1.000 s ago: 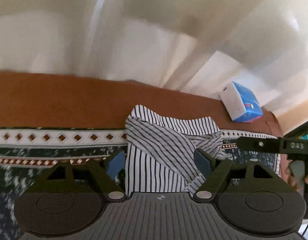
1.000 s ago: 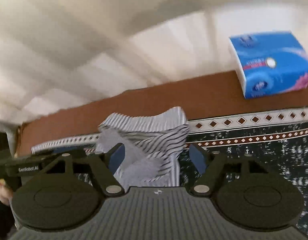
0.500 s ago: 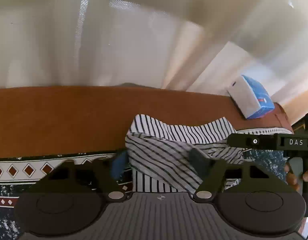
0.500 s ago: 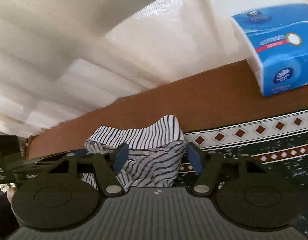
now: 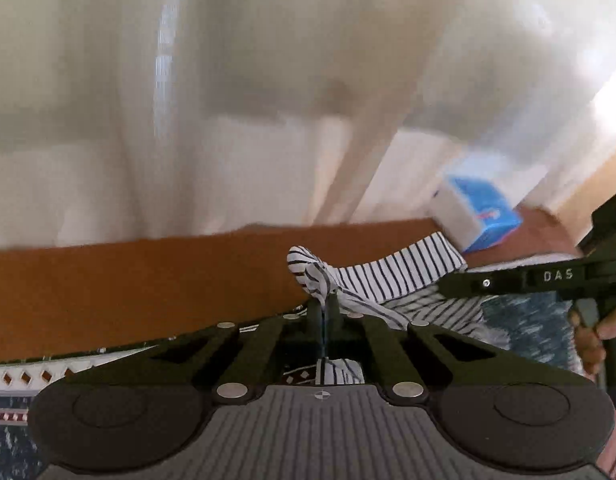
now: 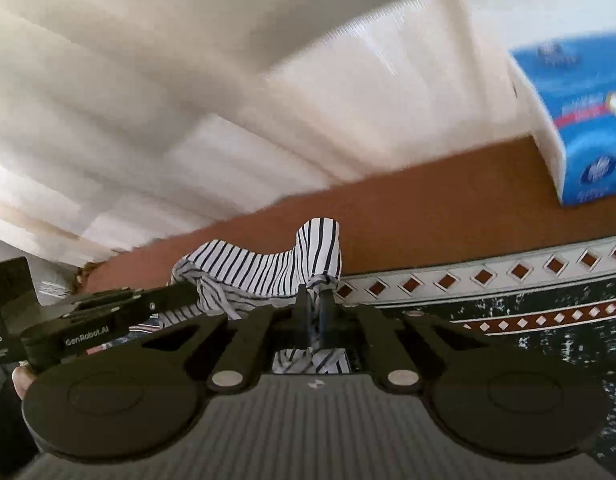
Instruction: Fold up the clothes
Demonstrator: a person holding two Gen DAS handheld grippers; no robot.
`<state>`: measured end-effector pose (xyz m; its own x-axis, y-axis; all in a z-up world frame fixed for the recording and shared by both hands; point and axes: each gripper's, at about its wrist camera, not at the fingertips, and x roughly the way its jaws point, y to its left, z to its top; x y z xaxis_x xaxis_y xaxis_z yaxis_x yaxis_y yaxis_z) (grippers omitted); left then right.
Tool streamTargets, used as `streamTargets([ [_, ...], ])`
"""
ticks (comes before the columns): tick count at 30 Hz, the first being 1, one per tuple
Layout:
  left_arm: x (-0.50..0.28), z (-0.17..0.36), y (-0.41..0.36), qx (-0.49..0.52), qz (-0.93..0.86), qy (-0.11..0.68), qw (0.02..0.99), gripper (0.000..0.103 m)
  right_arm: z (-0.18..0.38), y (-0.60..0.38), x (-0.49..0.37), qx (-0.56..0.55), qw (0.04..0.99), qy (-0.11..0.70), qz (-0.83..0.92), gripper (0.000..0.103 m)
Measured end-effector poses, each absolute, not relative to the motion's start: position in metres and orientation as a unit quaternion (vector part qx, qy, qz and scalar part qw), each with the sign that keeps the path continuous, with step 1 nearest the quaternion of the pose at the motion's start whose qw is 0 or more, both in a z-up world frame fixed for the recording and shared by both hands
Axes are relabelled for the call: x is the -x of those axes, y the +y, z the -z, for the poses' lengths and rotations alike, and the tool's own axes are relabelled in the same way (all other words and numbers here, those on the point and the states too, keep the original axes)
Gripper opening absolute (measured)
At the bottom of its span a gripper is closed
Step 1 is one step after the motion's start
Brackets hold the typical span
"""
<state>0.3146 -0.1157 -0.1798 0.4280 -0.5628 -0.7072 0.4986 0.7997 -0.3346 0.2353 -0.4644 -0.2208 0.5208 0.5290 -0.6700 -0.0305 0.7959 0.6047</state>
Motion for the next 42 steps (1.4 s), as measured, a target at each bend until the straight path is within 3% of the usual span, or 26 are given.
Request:
streamTargets([
  [6,-0.260,0.134,-0.095,0.053,0.334,0.388,0.857,0.000,0.164,-0.465,-0.188,-0.269,0.846,0.413,-0.202,0.004],
  [10,-0.236,0.127,-0.103,0.003,0.337,0.372,0.865,0.000,0.139,-0.457,-0.147,-0.251,0.851,0.401,-0.228,0.004],
  [15,-0.264,0.151,-0.123,0.004,0.278,0.389,0.878,0.000,0.153,-0.439,-0.152,-0.182,0.867,0.427,-0.183,0.004],
  [31,-0.361,0.222,-0.144,0.021,0.232,0.451,0.861,0.000,0.215,-0.448,-0.226,-0.189,0.861,0.455,-0.127,0.004],
  [34,-0.358,0.214,-0.130,0.052,0.256,0.444,0.857,0.000,0.221,-0.455,-0.228,-0.202,0.856,0.456,-0.135,0.004],
  [42,-0.302,0.148,-0.095,0.094,0.318,0.388,0.860,0.000,0.175,-0.462,-0.173,-0.243,0.863,0.399,-0.191,0.004],
])
